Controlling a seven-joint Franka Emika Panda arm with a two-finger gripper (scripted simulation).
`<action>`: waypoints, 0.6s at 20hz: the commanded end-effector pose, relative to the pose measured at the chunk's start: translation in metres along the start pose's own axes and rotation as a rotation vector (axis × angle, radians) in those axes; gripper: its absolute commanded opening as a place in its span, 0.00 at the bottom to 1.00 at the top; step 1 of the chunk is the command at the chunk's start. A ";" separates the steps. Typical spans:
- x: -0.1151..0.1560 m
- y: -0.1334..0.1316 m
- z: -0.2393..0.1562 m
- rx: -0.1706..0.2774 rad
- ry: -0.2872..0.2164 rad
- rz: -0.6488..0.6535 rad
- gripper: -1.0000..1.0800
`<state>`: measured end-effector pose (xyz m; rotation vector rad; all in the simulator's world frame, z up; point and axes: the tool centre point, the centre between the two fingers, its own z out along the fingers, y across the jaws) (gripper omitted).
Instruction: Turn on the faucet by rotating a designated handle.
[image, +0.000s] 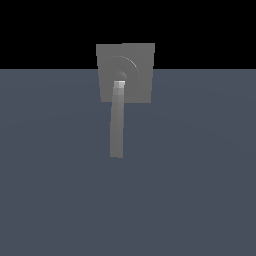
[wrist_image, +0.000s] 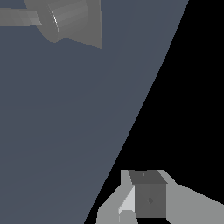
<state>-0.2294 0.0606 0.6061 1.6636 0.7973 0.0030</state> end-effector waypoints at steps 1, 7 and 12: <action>0.007 0.008 -0.016 -0.112 -0.049 -0.110 0.00; 0.036 0.017 -0.053 -0.349 -0.196 -0.392 0.00; 0.069 0.015 -0.081 -0.521 -0.348 -0.647 0.00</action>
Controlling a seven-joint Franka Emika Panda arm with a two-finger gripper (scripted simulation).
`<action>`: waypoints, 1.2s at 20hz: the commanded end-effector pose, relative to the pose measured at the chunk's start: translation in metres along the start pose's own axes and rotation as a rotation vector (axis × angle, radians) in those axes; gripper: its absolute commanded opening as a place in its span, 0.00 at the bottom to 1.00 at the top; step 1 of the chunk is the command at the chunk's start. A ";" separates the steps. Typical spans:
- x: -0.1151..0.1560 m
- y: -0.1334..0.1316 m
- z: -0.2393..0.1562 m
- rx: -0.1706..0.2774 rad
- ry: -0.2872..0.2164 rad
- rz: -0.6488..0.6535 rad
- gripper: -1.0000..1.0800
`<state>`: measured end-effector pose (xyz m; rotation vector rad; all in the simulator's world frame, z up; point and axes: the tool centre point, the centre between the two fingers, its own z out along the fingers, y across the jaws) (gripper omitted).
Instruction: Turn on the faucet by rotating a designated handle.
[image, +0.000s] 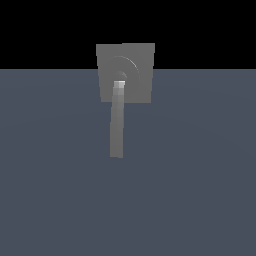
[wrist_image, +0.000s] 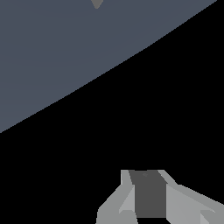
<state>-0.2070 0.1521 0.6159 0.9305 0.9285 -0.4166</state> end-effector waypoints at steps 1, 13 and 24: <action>0.011 0.013 -0.016 -0.081 -0.073 -0.137 0.00; 0.115 0.050 -0.082 -0.377 -0.443 -0.864 0.00; 0.263 0.023 -0.107 -0.548 -0.791 -1.607 0.00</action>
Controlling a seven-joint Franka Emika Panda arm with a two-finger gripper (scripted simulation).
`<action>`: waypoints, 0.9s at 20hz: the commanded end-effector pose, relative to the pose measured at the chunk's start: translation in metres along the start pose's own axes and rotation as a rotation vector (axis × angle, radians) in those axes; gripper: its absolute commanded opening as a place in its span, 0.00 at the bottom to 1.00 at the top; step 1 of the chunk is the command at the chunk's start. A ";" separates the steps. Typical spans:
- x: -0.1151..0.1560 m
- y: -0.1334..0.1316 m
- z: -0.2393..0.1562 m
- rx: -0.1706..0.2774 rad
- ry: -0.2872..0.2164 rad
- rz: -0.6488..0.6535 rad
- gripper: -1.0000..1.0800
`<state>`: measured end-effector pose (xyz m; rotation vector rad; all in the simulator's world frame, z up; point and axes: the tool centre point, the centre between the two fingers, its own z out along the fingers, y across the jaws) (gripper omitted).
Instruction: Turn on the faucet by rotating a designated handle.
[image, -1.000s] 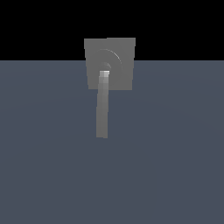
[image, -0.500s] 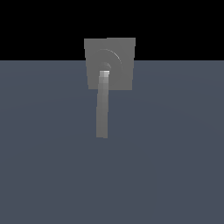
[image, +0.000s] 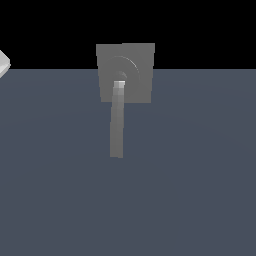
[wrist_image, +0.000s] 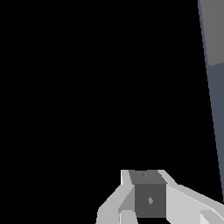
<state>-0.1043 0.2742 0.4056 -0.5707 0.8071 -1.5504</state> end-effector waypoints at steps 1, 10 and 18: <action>0.007 0.037 -0.015 -0.051 -0.066 -0.181 0.00; 0.071 0.160 -0.074 -0.230 -0.293 -0.825 0.00; 0.158 0.234 -0.127 -0.381 -0.480 -1.313 0.00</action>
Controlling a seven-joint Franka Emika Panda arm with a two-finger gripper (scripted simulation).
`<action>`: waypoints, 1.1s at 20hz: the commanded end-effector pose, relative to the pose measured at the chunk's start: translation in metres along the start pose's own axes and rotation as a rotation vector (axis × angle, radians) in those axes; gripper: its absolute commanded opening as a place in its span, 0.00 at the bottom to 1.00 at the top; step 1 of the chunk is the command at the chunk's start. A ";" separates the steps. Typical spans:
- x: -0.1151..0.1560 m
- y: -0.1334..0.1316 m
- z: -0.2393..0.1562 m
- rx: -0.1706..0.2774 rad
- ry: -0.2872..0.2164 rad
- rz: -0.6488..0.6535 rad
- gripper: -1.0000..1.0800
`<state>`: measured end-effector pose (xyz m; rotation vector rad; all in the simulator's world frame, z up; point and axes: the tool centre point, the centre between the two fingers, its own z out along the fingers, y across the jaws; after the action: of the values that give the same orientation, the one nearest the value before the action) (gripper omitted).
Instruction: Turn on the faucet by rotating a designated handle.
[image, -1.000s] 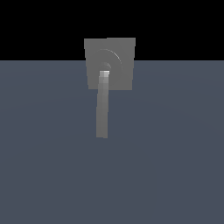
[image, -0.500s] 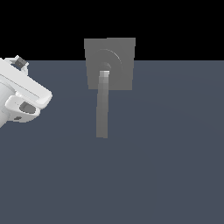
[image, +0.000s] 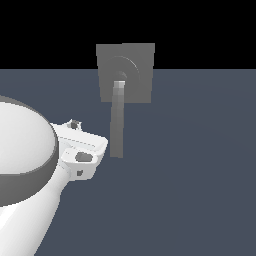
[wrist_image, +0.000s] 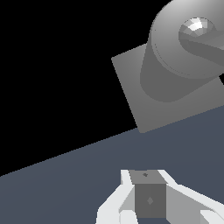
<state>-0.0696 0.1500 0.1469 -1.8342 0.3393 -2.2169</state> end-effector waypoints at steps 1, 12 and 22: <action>-0.014 0.030 -0.008 -0.037 -0.054 -0.128 0.00; -0.036 0.093 -0.029 -0.110 -0.170 -0.382 0.00; -0.028 0.109 -0.030 -0.111 -0.170 -0.382 0.00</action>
<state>-0.0887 0.0694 0.0783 -2.2831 0.0767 -2.2809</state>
